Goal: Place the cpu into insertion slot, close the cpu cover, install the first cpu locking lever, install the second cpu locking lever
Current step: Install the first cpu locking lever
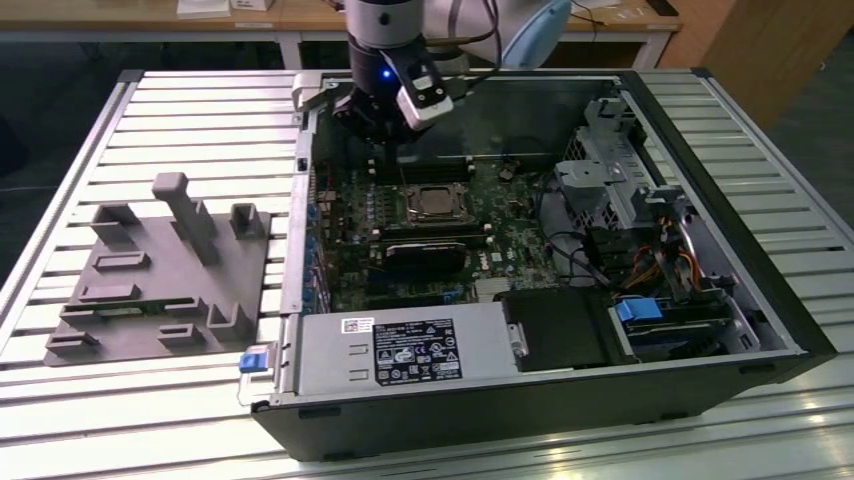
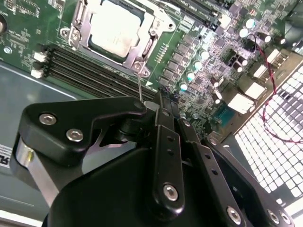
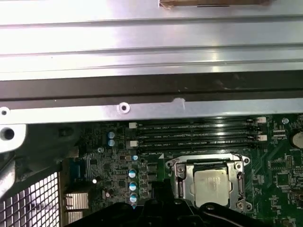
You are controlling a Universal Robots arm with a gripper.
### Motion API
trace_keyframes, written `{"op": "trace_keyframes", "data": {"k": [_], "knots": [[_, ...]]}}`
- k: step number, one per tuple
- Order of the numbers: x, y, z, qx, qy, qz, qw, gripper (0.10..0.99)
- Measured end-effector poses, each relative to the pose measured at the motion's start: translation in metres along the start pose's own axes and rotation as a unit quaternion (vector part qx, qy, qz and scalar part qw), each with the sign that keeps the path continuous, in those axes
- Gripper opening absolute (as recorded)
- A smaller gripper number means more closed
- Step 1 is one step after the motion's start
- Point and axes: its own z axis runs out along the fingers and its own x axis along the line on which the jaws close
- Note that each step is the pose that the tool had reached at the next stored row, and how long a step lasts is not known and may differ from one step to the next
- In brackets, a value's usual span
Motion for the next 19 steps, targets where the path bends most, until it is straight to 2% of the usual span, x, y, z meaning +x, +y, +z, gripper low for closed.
{"op": "trace_keyframes", "data": {"k": [8, 12, 15, 19], "knots": [[0.0026, 0.0100, 0.0036, -0.0001, 0.0001, -0.003, 1.0000, 0.106], [0.0018, 0.0113, 0.0039, -0.0001, 0.0002, -0.005, 1.0000, 0.106], [-0.0025, 0.0116, 0.0041, -0.0002, 0.0002, -0.005, 1.0000, 0.106], [-0.0146, 0.0124, 0.0045, -0.0002, 0.0004, -0.006, 1.0000, 0.106]]}}
